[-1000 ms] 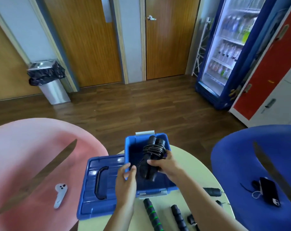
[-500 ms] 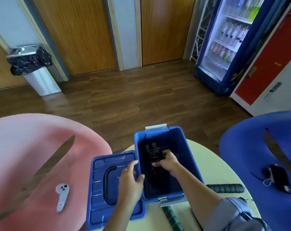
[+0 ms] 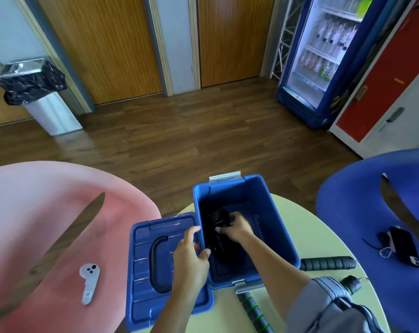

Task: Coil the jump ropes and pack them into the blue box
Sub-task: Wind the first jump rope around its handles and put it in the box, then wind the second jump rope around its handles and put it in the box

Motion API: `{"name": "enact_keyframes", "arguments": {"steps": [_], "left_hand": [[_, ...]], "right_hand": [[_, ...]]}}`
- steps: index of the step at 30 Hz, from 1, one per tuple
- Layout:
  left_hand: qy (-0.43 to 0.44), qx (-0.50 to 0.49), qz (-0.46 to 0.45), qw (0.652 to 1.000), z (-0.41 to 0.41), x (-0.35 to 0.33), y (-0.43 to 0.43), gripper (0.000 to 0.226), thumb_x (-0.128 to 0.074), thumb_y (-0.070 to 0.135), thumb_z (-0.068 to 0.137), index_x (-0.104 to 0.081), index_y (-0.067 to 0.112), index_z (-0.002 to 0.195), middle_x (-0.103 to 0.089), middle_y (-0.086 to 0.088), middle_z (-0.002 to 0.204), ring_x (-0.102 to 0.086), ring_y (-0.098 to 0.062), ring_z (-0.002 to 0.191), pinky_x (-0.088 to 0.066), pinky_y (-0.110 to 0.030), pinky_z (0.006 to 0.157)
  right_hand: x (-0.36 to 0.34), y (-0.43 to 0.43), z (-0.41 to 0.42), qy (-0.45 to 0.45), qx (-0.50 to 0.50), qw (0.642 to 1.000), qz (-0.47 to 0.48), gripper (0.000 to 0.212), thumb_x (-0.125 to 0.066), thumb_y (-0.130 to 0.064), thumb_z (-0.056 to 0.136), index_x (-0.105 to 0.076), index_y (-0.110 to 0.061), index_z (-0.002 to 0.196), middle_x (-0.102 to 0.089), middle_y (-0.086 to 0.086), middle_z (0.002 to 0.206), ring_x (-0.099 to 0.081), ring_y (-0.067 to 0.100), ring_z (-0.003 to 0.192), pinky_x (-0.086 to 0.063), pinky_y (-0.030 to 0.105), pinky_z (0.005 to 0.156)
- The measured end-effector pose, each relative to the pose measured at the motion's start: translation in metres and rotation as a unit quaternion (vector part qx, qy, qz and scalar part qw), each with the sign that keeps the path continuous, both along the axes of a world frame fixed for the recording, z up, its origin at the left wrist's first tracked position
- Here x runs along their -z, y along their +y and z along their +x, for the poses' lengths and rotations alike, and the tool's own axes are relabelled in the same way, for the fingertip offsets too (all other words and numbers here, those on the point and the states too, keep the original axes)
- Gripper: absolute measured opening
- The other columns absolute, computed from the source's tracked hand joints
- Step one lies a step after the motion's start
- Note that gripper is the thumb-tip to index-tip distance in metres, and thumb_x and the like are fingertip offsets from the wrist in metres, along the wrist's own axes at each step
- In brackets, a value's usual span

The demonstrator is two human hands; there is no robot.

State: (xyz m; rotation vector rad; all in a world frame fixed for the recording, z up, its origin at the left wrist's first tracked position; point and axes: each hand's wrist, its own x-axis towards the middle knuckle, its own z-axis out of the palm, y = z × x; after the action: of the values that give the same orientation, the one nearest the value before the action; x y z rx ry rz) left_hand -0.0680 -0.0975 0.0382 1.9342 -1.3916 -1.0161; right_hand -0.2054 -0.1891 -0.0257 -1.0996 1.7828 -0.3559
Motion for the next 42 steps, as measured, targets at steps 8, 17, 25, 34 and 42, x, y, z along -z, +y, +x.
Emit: {"name": "enact_keyframes", "arguments": {"steps": [8,17,25,34,42], "left_hand": [[0.005,-0.003,-0.009,1.0,-0.001,0.0,0.004,0.051,-0.067,0.006,0.087,-0.052,0.024,0.132,-0.062,-0.006,0.091,-0.055,-0.012,0.082,-0.038,-0.02,0.075],[-0.019,-0.003,-0.056,0.998,0.002,-0.006,0.009,0.047,-0.067,0.016,0.088,-0.052,0.023,0.132,-0.06,-0.008,0.103,-0.06,-0.023,0.096,-0.041,-0.026,0.079],[-0.052,0.008,-0.303,0.952,-0.007,-0.028,0.071,0.02,-0.06,0.017,0.084,-0.065,0.018,0.104,-0.054,0.006,0.081,-0.045,-0.008,0.064,-0.036,-0.011,0.064],[0.062,0.028,0.017,0.998,-0.05,0.022,0.153,0.005,-0.068,0.02,0.086,-0.063,0.021,0.084,-0.063,0.001,0.073,-0.061,-0.02,0.066,-0.047,-0.026,0.061],[0.065,-0.05,0.186,0.979,-0.104,0.04,0.148,0.045,-0.069,0.034,0.086,-0.046,0.012,0.118,-0.059,-0.007,0.095,-0.061,-0.024,0.052,-0.059,-0.035,0.056]], "right_hand": [[0.0,0.007,-0.002,-0.006,-0.019,1.0,0.012,0.084,-0.079,-0.033,0.075,-0.03,-0.006,0.138,-0.054,0.013,0.132,-0.054,0.027,0.12,-0.043,0.03,0.092],[-0.025,0.017,-0.012,0.037,0.003,0.998,-0.049,0.09,-0.077,-0.05,0.071,-0.034,-0.008,0.138,-0.048,0.013,0.137,-0.047,0.028,0.127,-0.041,0.036,0.103],[-0.098,0.103,-0.066,0.0,0.152,0.954,-0.26,0.022,-0.065,-0.035,0.086,-0.06,-0.021,0.102,-0.061,-0.002,0.088,-0.056,0.01,0.07,-0.039,0.016,0.062],[-0.06,0.224,-0.114,0.098,0.118,0.984,-0.09,0.025,-0.066,-0.035,0.08,-0.05,-0.021,0.067,-0.058,-0.005,0.065,-0.057,0.021,0.066,-0.046,0.03,0.062],[-0.016,0.288,-0.117,0.186,-0.012,0.982,0.027,0.048,-0.058,-0.053,0.082,-0.053,-0.01,0.105,-0.065,0.009,0.104,-0.065,0.032,0.097,-0.05,0.032,0.075]]}}
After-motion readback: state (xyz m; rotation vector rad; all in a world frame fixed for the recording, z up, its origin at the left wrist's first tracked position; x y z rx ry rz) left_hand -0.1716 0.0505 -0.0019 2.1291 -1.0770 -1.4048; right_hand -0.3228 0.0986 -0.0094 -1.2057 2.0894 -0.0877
